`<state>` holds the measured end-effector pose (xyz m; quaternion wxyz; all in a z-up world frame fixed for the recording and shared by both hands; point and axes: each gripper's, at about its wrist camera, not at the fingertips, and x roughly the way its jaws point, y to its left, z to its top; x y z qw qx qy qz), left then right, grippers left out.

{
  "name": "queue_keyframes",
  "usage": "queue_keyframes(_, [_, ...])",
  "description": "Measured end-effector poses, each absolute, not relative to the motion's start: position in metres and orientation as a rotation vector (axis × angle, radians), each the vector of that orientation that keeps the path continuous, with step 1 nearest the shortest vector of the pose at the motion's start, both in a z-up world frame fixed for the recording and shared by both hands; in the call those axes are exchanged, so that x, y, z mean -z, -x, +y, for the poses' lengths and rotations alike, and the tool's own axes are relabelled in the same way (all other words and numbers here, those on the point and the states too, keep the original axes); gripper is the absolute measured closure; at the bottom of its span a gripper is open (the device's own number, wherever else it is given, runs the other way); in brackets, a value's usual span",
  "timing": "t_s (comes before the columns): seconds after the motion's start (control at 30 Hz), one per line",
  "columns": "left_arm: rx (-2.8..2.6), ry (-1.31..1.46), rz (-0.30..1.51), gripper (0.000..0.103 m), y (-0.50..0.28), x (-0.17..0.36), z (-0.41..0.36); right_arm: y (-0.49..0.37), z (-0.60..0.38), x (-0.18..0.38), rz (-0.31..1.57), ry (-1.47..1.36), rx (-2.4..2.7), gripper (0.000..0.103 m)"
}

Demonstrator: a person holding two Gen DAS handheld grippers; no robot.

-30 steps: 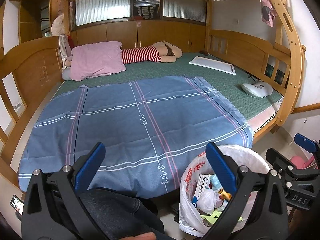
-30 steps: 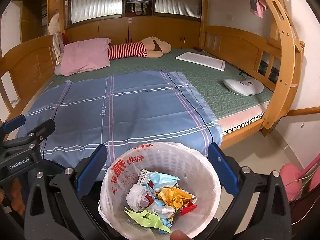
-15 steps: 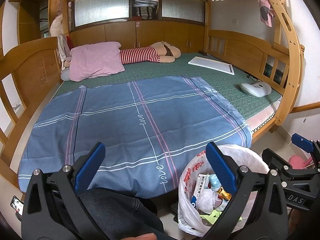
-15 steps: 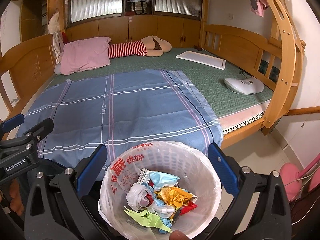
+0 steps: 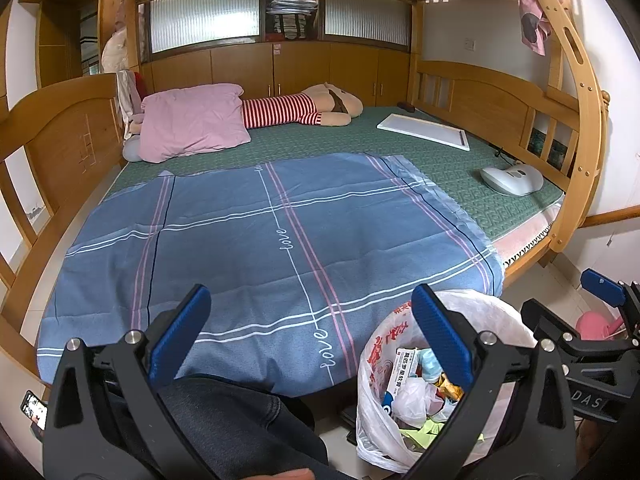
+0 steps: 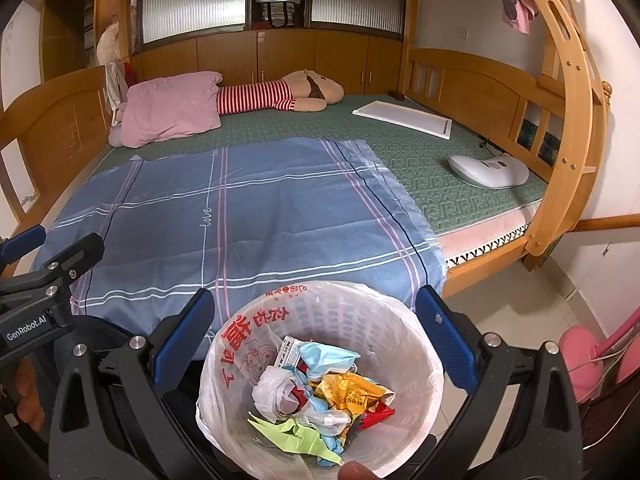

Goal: Collect trash

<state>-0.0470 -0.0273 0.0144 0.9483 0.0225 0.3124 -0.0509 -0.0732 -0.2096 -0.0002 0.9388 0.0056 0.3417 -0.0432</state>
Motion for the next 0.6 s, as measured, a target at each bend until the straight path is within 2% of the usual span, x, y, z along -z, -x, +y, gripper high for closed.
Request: queue_keyframes(0.6, [0.103, -0.047, 0.636, 0.003, 0.0471, -0.0144, -0.0281, 0.0711, -0.2174, 0.005, 0.705, -0.013, 0.082, 0.005])
